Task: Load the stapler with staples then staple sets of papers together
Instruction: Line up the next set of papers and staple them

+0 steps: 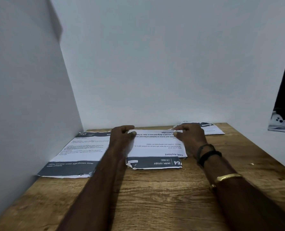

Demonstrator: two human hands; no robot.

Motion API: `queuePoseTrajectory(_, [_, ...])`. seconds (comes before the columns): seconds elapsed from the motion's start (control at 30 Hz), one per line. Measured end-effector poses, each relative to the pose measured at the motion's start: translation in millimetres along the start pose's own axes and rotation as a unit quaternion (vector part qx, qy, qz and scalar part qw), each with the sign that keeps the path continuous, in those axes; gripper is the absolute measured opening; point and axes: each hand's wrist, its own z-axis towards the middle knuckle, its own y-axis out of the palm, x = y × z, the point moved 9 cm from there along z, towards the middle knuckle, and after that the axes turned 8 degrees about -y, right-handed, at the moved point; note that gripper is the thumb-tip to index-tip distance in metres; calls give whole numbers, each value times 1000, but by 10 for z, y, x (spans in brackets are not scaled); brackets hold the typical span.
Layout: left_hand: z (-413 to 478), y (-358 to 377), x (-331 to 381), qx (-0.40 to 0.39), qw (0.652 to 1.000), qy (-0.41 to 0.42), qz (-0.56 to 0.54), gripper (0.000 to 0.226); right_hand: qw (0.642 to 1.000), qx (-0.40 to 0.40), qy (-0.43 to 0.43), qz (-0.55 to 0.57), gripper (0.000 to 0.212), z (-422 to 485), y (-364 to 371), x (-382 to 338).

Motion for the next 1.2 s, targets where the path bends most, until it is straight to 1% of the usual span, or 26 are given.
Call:
queuePoseTrajectory(0.07, [-9, -53, 156, 18, 993, 63, 100, 20, 999, 13, -33, -31, 6, -25, -60, -119])
queuePoseTrajectory(0.13, [-50, -107, 276, 54, 973, 118, 191, 7, 998, 34, -47, -39, 4, -41, -123, -205])
queuePoseTrajectory(0.17, [-74, -140, 325, 82, 962, 142, 219, 4, 996, 42, -59, -46, 4, -50, -157, -274])
queuePoseTrajectory(0.23, [-137, -210, 441, 141, 944, 189, 231, 7, 991, 61, -99, -65, 8, -51, -211, -437])
queuePoseTrajectory(0.27, [-183, -232, 502, 160, 940, 209, 217, 8, 988, 70, -123, -61, 10, -53, -233, -511])
queuePoseTrajectory(0.33, [-202, -235, 544, 162, 948, 223, 161, 9, 984, 81, -156, -28, 14, -69, -250, -636])
queuePoseTrajectory(0.4, [-175, -189, 491, 126, 970, 198, 67, 10, 985, 69, -155, 38, 16, -110, -213, -722])
queuePoseTrajectory(0.43, [-155, -171, 454, 109, 977, 180, 18, 15, 983, 64, -157, 65, 16, -125, -189, -746])
queuePoseTrajectory(0.5, [-126, -152, 391, 85, 985, 135, -64, 31, 980, 69, -166, 81, 14, -114, -170, -737])
queuePoseTrajectory(0.53, [-96, -154, 345, 80, 986, 110, -94, 37, 980, 71, -166, 80, 15, -109, -170, -724])
queuePoseTrajectory(0.57, [-75, -170, 302, 79, 985, 90, -120, 37, 981, 72, -162, 80, 16, -102, -175, -699])
queuePoseTrajectory(0.6, [-75, -177, 269, 80, 984, 73, -141, 33, 982, 71, -154, 86, 20, -104, -180, -680])
queuePoseTrajectory(0.7, [-66, -168, 145, 55, 983, 20, -176, 11, 987, 58, -132, 74, 45, -127, -163, -630])
queuePoseTrajectory(0.73, [-56, -159, 95, 42, 984, -2, -175, 17, 988, 57, -128, 63, 50, -135, -158, -608])
queuePoseTrajectory(0.8, [-13, -110, -26, 4, 986, -55, -156, 33, 991, 49, -119, 43, 51, -125, -139, -521])
queuePoseTrajectory(0.87, [5, -41, -99, -35, 991, -82, -103, 41, 995, 18, -100, 8, 45, -103, -85, -419])
queuePoseTrajectory(0.93, [23, 29, -156, -58, 993, -87, -57, 48, 995, -35, -79, -58, 35, -125, 29, -330])
queuePoseTrajectory(0.97, [39, 43, -187, -56, 994, -87, -45, 51, 990, -60, -75, -101, 30, -156, 93, -309])
queuePoseTrajectory(1.03, [61, 38, -192, -30, 998, -62, -4, 56, 976, -87, -90, -179, 24, -239, 193, -369])
queuePoseTrajectory(1.1, [64, 22, -162, 0, 999, -33, 35, 55, 966, -124, -123, -192, 21, -341, 330, -540])
queuePoseTrajectory(1.13, [71, 7, -159, 14, 999, -21, 35, 50, 960, -161, -137, -186, 23, -407, 433, -635])
queuePoseTrajectory(1.2, [84, -30, -152, 42, 998, 0, 38, 42, 936, -247, -150, -202, 33, -577, 667, -781])
